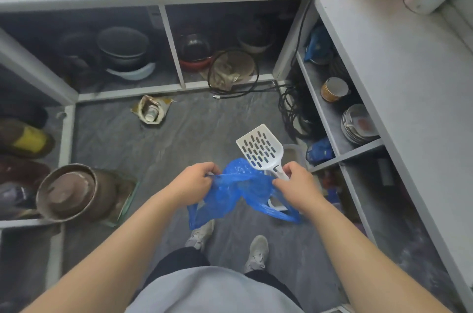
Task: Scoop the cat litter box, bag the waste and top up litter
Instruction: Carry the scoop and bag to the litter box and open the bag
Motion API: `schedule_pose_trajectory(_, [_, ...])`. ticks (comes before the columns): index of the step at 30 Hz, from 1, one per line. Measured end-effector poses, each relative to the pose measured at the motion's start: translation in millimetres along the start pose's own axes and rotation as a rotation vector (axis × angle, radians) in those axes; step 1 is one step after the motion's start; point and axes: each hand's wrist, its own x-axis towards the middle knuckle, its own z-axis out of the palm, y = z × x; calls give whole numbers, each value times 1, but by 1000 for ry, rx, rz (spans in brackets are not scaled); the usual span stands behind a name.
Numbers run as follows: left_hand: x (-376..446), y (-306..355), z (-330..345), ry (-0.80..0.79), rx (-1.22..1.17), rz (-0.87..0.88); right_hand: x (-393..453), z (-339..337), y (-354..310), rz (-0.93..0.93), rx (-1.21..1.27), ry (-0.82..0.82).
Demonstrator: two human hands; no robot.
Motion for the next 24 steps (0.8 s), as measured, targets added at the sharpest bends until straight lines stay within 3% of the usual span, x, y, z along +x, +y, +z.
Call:
schedule_pose_trajectory(4, [-4,24,54,-49,18,-38,3,-24,51,19,38,-11])
schedule_pose_trajectory(10, [-9,47,116,9,-33,-147,11,-57,112,56,28,55])
schedule_pose_trajectory(16, [4,39,151,107,-112,-310,24,-56,129,91,112,112])
schedule_pose_trajectory(21, [21,38,165,88,-280,-425,32,-51,131,95,115,182])
schedule_pose_trajectory(24, [32,37,168,65,-274,-407,40,-49,126,93,91,126])
